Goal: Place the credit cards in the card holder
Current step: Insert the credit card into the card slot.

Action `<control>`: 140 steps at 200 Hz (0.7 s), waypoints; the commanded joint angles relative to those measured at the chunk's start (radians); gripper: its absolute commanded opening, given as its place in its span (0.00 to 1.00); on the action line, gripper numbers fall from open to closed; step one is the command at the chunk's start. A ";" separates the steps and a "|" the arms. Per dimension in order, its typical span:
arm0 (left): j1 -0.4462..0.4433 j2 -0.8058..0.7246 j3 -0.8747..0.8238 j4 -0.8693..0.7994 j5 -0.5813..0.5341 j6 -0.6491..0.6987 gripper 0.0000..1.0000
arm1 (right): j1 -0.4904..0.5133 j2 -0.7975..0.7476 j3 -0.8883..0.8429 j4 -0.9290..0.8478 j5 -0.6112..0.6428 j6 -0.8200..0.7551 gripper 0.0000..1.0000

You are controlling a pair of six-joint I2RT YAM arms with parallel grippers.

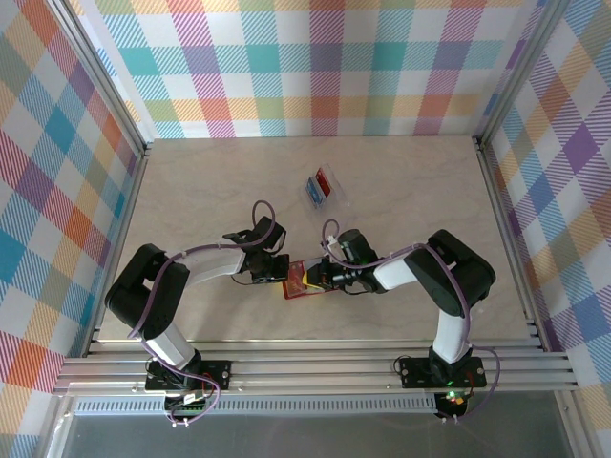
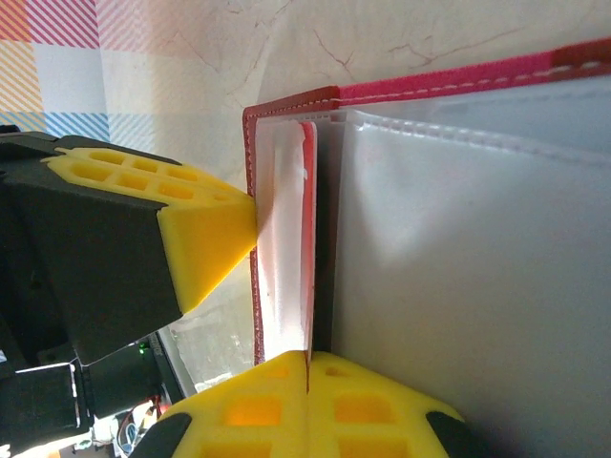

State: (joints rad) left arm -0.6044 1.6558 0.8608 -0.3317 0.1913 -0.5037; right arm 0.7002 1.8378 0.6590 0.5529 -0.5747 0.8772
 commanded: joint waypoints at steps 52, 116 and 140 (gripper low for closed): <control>0.000 0.091 -0.048 0.021 -0.010 0.012 0.03 | 0.050 -0.044 0.097 -0.255 0.096 -0.156 0.28; 0.000 0.101 -0.049 0.019 -0.021 0.013 0.03 | 0.050 -0.204 0.150 -0.557 0.220 -0.278 0.41; 0.000 0.107 -0.049 0.021 -0.016 0.013 0.03 | 0.050 -0.281 0.168 -0.678 0.324 -0.317 0.41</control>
State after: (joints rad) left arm -0.5995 1.6608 0.8608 -0.3309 0.2008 -0.5037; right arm 0.7467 1.6371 0.7891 0.0521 -0.3676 0.6399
